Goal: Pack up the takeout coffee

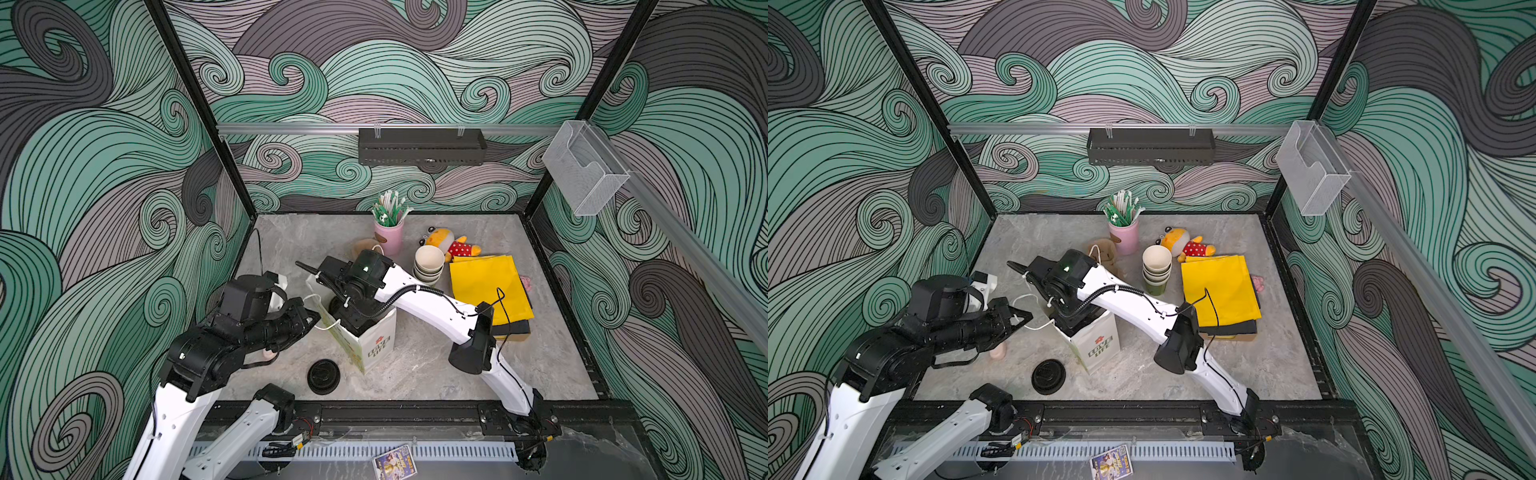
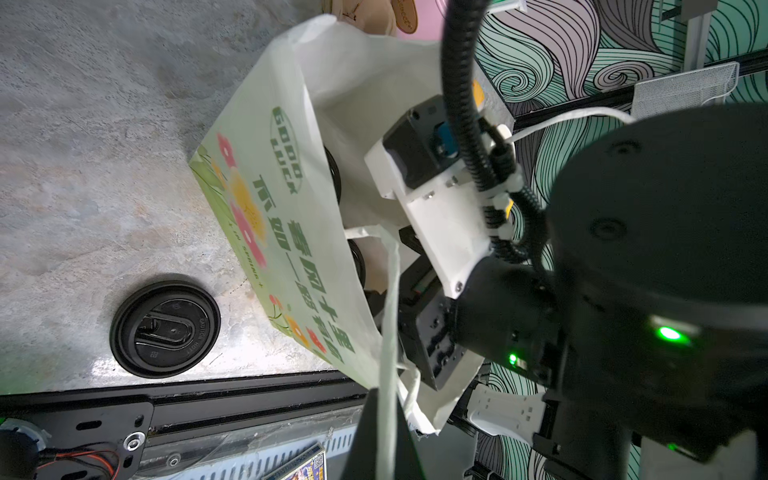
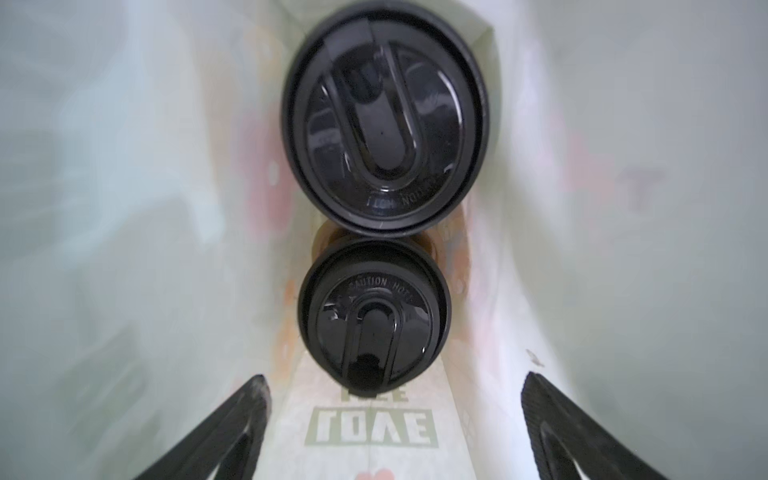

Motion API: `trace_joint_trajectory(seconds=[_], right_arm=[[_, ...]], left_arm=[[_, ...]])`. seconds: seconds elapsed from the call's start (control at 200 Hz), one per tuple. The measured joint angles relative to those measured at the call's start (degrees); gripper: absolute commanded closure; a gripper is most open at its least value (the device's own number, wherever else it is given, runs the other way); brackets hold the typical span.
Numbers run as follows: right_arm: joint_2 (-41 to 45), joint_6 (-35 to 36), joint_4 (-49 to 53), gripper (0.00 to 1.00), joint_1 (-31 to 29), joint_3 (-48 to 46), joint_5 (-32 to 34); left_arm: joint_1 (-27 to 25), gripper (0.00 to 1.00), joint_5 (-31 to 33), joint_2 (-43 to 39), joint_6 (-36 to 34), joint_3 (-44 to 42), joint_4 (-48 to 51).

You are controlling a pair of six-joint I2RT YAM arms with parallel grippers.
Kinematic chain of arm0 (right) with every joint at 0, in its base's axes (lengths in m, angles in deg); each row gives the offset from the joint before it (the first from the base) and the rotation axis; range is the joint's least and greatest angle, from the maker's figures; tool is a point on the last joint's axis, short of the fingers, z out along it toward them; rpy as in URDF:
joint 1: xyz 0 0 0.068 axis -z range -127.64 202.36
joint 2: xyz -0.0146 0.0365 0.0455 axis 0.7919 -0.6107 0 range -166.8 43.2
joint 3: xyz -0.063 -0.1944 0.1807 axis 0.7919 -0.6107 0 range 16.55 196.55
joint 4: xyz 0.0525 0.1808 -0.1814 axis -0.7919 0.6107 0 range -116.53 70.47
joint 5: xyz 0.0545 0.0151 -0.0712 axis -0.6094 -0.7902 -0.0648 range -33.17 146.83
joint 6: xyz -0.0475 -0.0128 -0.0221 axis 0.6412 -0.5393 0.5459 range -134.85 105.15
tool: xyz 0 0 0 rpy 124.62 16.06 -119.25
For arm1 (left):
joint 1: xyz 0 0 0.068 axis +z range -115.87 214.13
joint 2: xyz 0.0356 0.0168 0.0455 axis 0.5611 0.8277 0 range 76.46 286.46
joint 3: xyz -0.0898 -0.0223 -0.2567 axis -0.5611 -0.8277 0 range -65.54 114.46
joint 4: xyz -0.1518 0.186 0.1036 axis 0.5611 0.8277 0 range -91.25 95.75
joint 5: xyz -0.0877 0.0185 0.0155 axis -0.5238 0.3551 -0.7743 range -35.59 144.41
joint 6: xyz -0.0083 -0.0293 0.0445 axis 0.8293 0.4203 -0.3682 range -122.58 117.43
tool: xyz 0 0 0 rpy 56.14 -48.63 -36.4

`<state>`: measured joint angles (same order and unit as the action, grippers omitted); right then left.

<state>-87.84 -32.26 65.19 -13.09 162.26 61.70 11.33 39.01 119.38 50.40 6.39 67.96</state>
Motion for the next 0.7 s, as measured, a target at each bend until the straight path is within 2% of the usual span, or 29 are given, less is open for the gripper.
trace_joint_trajectory(seconds=[0.59, 0.7], right_arm=[[3.5, -2.6, 0.3, 0.18, -0.4, 4.1, 0.8], [4.3, -2.6, 0.3, 0.23, -0.8, 6.0, 1.5]], left_arm=[[0.0, 1.0, 0.0, 0.0, 0.0, -0.4, 0.2], [0.0, 1.0, 0.2, 0.0, 0.0, -0.5, 0.3]])
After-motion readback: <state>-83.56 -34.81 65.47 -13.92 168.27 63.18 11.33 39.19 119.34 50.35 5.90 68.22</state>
